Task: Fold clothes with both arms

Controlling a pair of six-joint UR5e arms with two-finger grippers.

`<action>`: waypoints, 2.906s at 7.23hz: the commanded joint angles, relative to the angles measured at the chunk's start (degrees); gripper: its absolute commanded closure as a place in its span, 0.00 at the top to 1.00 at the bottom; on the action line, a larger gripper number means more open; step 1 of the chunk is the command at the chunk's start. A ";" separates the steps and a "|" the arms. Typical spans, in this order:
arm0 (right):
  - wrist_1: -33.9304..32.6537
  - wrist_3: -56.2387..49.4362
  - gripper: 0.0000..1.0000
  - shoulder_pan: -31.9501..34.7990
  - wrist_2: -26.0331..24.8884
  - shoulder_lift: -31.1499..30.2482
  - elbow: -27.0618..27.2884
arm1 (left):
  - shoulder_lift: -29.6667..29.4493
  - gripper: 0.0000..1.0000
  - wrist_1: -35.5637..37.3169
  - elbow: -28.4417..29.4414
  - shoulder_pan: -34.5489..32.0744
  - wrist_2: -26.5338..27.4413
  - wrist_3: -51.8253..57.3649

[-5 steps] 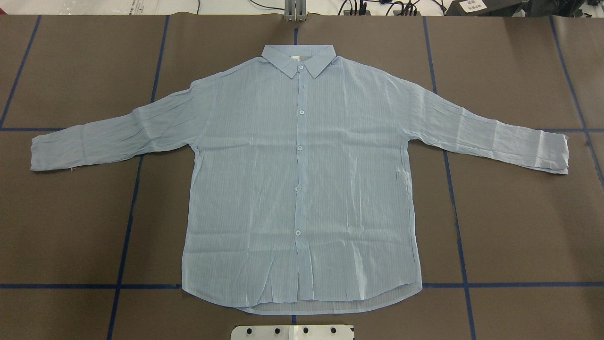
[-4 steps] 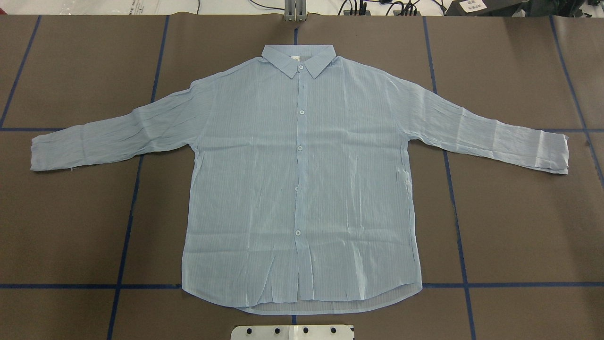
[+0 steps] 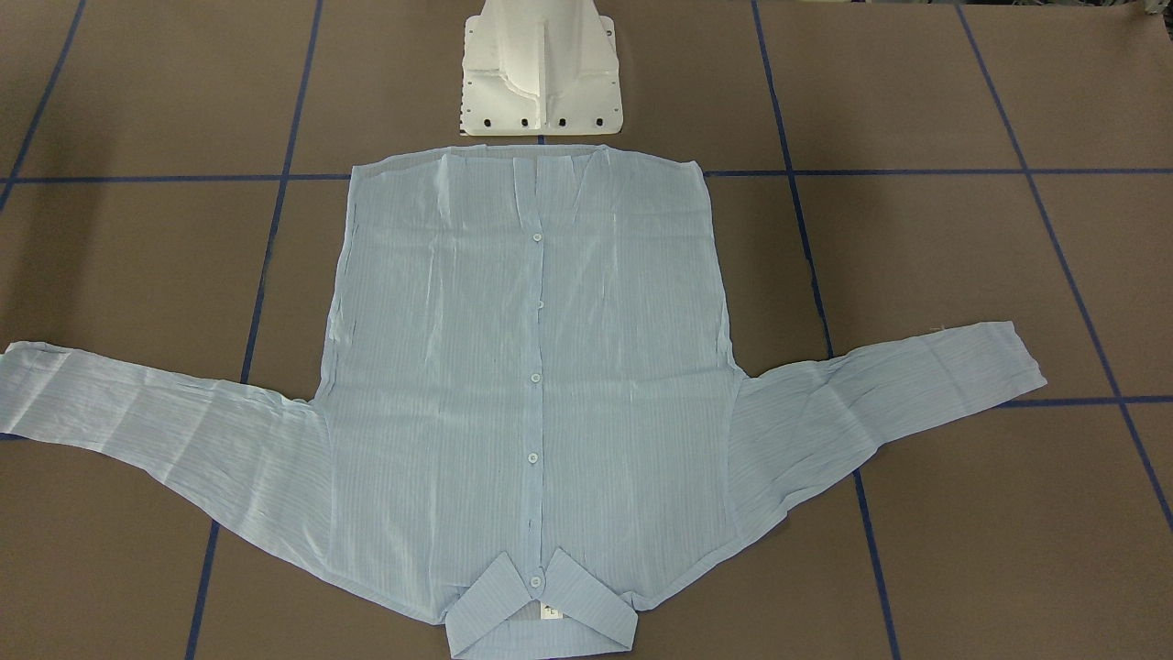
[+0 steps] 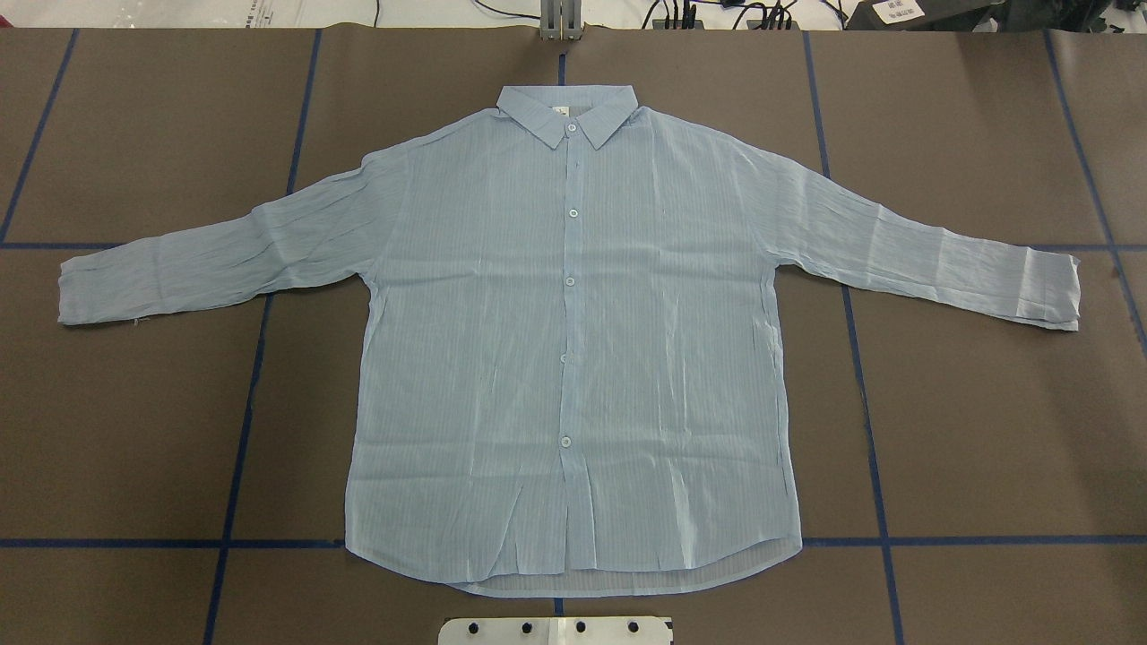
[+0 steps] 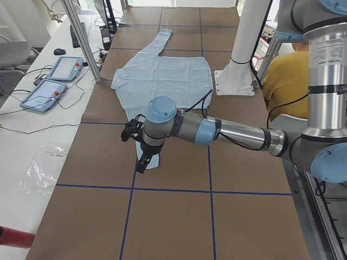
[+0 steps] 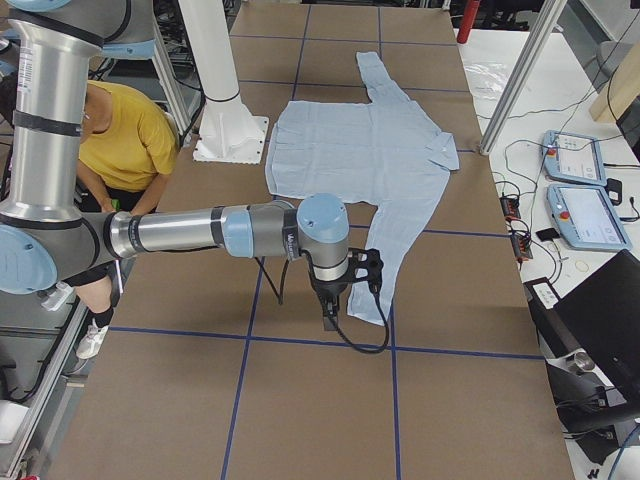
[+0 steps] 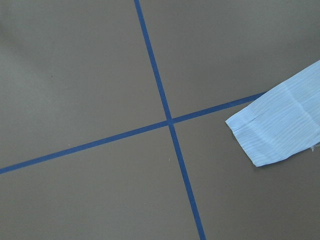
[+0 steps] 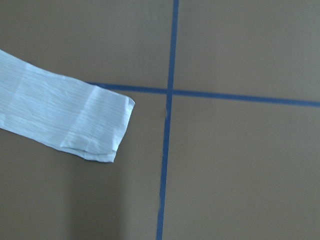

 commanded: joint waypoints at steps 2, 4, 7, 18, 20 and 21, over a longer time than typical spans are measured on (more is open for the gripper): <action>10.66 3.00 1.00 0.00 1.80 2.08 -2.34 | -6.53 1.00 -17.92 5.90 0.01 0.61 -6.89; 24.25 15.72 1.00 -4.72 1.90 2.86 -9.51 | -6.20 1.00 -18.20 5.58 0.01 0.17 -8.96; 51.48 43.86 0.97 -20.16 -8.35 3.56 -21.13 | -6.11 1.00 -18.28 5.49 0.01 0.26 -8.79; 59.91 49.93 0.00 -30.67 -19.64 8.04 -33.64 | -5.93 1.00 -18.28 4.52 -0.08 0.17 -8.52; 59.82 49.41 0.00 -30.58 -18.85 8.05 -33.64 | -5.93 1.00 -18.28 4.52 -0.08 0.17 -8.52; 59.73 49.23 0.00 -30.41 -18.58 7.79 -33.29 | -5.93 1.00 -18.28 4.61 -0.08 0.17 -8.52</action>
